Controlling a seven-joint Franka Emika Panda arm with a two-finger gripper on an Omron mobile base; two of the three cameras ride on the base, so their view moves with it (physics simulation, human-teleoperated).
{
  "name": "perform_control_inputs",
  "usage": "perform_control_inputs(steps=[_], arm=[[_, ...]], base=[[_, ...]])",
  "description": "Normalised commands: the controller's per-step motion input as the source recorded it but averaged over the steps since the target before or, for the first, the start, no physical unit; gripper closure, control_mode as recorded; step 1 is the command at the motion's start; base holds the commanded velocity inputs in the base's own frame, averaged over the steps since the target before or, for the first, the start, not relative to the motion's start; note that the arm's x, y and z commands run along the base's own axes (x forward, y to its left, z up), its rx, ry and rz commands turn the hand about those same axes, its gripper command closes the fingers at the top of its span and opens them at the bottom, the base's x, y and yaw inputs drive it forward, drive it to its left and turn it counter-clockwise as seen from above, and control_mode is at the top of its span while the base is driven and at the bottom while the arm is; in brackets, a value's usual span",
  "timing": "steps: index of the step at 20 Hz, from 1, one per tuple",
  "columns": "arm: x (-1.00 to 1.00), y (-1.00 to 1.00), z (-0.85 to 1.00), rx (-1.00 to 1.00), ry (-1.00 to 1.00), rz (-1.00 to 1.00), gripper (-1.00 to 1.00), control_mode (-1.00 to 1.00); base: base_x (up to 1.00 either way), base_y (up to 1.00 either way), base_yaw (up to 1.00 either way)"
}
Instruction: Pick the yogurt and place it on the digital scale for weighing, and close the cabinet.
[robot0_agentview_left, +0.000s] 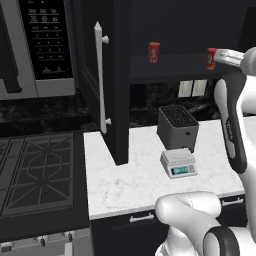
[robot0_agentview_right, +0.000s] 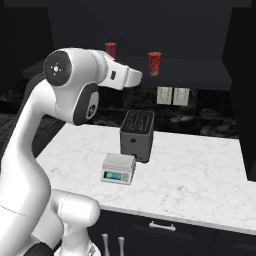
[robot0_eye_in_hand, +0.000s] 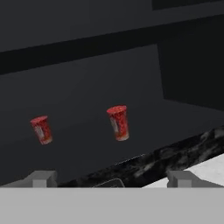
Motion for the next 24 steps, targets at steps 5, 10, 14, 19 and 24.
perform_control_inputs(steps=[5, 10, 14, 19, 24], arm=[[0.44, -0.04, -0.02, 0.0, 0.04, 0.0, -1.0, -1.0], [0.49, -0.01, 0.0, 0.0, 0.06, 0.0, -1.0, -1.0], [0.37, -0.1, 0.0, 0.0, 0.05, 0.0, -1.0, -1.0], [0.17, -0.2, -0.02, 0.0, 0.02, 0.0, -1.0, -1.0], [0.25, -0.1, -0.08, 0.0, 0.01, 0.0, -1.0, -1.0]], base=[[0.0, 0.0, 0.0], [0.0, 0.0, 0.0], [0.0, 0.0, 0.0], [0.0, 0.0, 0.0], [0.0, 0.0, 0.0]])
